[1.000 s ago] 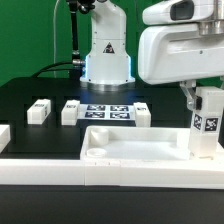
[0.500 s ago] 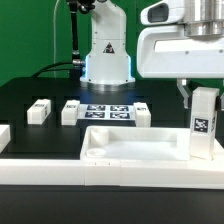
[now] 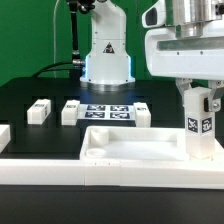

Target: Assemble desk

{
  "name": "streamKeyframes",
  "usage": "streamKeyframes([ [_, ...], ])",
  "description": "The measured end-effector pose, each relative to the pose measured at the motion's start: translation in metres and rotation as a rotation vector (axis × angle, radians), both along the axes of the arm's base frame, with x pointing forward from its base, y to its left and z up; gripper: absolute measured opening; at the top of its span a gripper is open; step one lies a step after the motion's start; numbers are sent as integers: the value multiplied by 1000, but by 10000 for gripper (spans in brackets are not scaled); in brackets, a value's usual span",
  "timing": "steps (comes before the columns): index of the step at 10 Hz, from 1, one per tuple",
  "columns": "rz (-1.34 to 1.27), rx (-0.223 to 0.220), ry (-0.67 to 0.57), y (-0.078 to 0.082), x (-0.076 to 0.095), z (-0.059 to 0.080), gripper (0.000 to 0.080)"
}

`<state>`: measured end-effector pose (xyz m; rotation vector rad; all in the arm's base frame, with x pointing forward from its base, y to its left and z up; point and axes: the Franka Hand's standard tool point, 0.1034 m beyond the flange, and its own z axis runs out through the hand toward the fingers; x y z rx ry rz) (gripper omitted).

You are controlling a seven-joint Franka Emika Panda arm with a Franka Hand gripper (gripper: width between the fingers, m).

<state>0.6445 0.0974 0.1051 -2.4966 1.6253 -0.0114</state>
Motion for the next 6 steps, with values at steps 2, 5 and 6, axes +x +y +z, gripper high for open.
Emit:
streamKeyframes([
  [2,-422,81,24,10,-3,-2,292],
  [5,-415,98,7,14,-5,-3,297],
  [6,-297,83,37,18,-10,-3,497],
])
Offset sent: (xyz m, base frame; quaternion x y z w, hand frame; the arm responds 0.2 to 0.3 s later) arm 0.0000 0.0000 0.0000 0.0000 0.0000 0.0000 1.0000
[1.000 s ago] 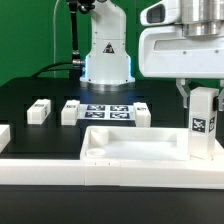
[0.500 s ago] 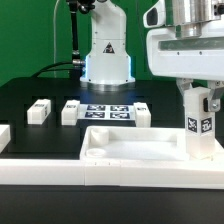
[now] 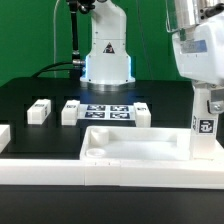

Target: Assemble desk

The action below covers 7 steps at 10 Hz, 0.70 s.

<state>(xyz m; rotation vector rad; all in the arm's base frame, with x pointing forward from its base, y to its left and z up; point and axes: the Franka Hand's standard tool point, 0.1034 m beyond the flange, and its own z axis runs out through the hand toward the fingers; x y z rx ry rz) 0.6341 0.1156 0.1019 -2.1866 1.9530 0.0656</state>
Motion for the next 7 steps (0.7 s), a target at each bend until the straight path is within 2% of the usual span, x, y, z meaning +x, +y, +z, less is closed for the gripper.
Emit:
streamKeyframes([
  [1,203,-21,-17,0,2,2,497],
  [2,387,-34,-42,-1,4,3,616],
  [3,502,-44,-64,-1,4,3,639],
  [7,780,-73,-107,-3,4,3,649],
])
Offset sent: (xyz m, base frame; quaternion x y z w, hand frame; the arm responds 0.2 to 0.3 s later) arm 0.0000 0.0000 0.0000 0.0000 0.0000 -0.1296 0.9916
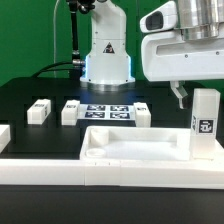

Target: Assemble desk

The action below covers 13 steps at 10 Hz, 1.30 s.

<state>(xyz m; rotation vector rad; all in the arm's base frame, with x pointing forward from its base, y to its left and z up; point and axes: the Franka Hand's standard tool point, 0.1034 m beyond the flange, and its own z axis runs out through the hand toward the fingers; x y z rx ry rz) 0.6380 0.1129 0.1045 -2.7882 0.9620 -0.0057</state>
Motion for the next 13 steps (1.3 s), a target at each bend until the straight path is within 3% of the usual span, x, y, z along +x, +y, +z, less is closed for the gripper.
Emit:
streamKeyframes([
  [1,301,-63,-2,-7,4,7,649],
  [2,461,-87,-40,-7,11,9,649],
  [5,434,-85,-41,-7,10,7,637],
  [7,287,-78,-17,-7,10,7,295],
  [11,-177,-28,50,-14,11,7,296],
  [13,-521,42,95,-17,9,5,296],
])
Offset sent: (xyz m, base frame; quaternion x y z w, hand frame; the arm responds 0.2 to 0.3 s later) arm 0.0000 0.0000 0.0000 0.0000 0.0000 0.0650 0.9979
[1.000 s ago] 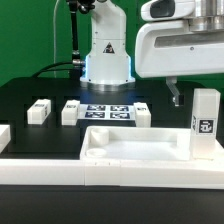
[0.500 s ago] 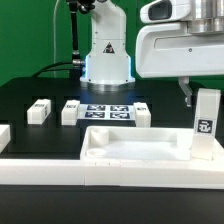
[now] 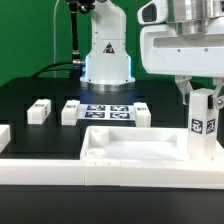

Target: Assemble desk

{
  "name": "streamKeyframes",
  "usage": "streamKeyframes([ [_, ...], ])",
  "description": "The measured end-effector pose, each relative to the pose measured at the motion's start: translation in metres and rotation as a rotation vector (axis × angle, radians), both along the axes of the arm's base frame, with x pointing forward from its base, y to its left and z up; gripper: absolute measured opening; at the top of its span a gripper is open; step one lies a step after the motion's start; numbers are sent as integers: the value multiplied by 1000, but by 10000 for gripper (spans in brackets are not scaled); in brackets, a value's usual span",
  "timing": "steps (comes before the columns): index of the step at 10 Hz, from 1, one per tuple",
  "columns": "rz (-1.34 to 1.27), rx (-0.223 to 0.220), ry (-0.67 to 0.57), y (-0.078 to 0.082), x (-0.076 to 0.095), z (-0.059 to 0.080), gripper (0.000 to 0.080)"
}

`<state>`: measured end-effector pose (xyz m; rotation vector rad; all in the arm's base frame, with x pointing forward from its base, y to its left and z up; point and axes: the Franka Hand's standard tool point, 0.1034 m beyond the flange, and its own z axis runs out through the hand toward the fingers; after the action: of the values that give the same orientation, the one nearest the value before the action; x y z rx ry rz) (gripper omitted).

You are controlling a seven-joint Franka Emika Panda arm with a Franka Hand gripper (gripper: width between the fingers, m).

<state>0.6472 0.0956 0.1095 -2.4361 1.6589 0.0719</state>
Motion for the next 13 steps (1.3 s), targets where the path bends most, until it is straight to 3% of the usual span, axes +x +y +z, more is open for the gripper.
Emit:
streamKeyframes([
  [2,-236,55,39,2,-1,0,296],
  [5,-296,58,52,8,-2,-1,296],
  [6,-248,53,45,7,-3,-1,476],
  [7,-41,23,72,10,-11,-3,590],
  [9,258,-6,29,13,-10,-2,637],
  [12,443,-13,-8,11,-10,-2,646],
  [13,565,-39,-22,11,-10,-2,649],
])
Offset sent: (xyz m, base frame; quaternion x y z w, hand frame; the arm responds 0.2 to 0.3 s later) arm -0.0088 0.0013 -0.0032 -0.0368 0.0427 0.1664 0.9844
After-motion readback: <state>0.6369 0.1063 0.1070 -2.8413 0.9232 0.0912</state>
